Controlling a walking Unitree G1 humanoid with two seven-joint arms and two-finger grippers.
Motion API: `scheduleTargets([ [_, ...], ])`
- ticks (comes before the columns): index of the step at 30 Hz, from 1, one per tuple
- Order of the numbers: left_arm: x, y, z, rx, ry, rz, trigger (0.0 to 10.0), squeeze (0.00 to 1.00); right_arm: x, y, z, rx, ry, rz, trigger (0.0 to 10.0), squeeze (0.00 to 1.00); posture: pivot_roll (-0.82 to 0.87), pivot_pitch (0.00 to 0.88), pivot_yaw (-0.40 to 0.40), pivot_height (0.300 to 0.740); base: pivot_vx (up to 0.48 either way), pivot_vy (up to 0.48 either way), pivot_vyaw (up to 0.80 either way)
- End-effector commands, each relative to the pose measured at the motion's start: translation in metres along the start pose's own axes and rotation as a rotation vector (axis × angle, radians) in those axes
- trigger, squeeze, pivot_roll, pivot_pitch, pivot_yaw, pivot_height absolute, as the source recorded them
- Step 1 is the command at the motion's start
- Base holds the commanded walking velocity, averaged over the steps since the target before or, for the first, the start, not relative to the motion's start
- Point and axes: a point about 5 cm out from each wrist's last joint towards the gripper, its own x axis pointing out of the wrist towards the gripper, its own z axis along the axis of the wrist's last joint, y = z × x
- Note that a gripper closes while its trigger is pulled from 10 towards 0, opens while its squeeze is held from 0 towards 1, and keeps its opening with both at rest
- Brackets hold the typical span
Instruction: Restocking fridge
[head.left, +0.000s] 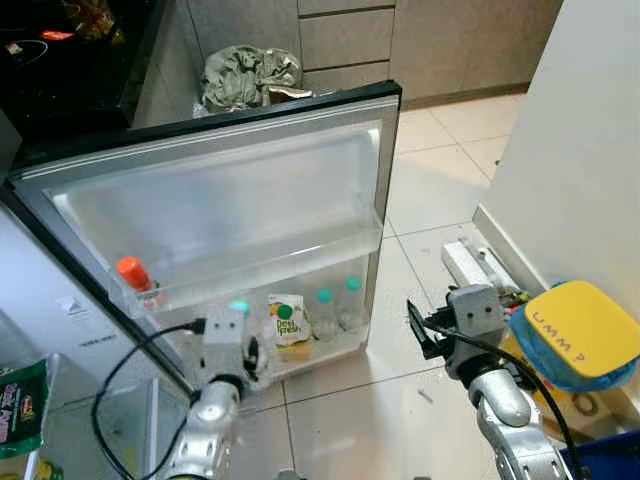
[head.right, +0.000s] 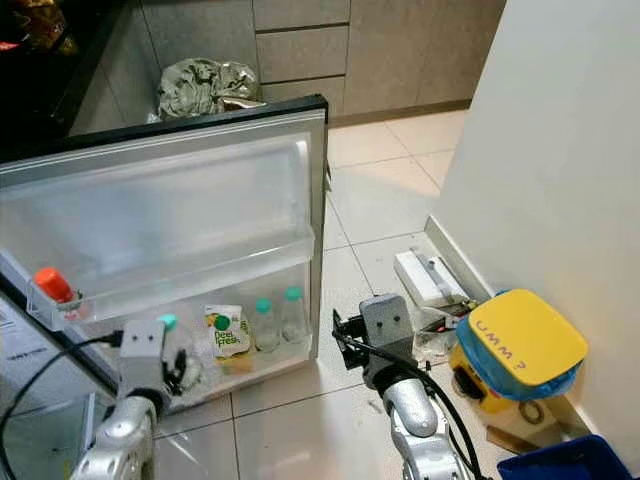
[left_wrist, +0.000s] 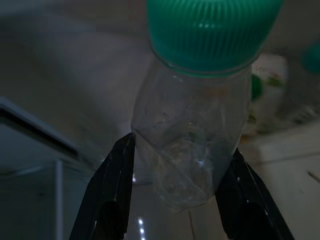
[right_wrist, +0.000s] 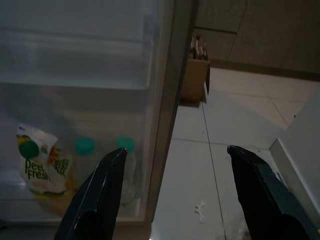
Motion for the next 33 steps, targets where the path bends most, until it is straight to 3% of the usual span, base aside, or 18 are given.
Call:
scheduleTargets([
  [1,0.0,0.009,-0.005,0.01,0.009,0.031,10.0,0.0,-0.001,0.003,0.002,-0.004,-0.008,0.005,10.0,0.0,-0.12,0.208,0.052,0.677,0.0,0.0,0.0],
  [8,0.006,0.012,-0.003,-0.007,-0.003,0.056,10.0,0.0,-0.003,0.005,-0.001,-0.018,0.002,0.02,10.0,0.0,-0.12,0.206,0.044,0.677,0.0,0.0,0.0],
  [20,0.009,0.011,-0.003,-0.015,-0.016,0.059,10.0,0.0,-0.003,0.006,-0.002,-0.013,0.009,0.022,10.0,0.0,-0.11,0.208,0.043,0.618,0.0,0.0,0.0],
  [27,0.01,0.01,-0.001,-0.025,-0.027,0.06,10.0,0.0,-0.004,0.005,-0.003,-0.015,0.012,0.021,10.0,0.0,-0.11,0.207,0.04,0.614,0.0,0.0,0.0],
  [33,0.011,0.006,0.019,-0.033,-0.115,0.023,10.0,0.0,-0.004,0.003,-0.005,-0.02,0.018,0.01,10.0,0.0,-0.12,0.206,0.046,0.614,0.0,0.0,0.0],
])
